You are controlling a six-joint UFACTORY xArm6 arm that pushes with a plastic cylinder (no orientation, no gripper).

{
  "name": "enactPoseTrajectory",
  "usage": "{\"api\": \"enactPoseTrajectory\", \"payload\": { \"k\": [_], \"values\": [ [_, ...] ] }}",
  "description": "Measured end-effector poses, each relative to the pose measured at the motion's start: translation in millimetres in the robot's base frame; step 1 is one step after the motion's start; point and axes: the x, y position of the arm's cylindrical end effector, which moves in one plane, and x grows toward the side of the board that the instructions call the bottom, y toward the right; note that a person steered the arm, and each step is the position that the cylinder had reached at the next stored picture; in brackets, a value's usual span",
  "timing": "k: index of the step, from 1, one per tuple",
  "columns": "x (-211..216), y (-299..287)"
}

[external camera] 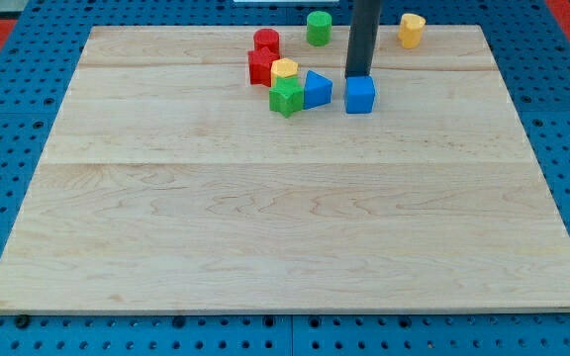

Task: Move your arm to separate the red circle and the red star

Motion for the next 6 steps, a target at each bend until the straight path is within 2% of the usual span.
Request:
{"api": "enactPoseTrajectory", "payload": {
  "k": [2, 3, 4, 6],
  "values": [
    [-4.3, 2.8],
    [-24.6, 1.0],
    [-41.5, -34.8],
    [-44.2, -131.1]
  ]
}}
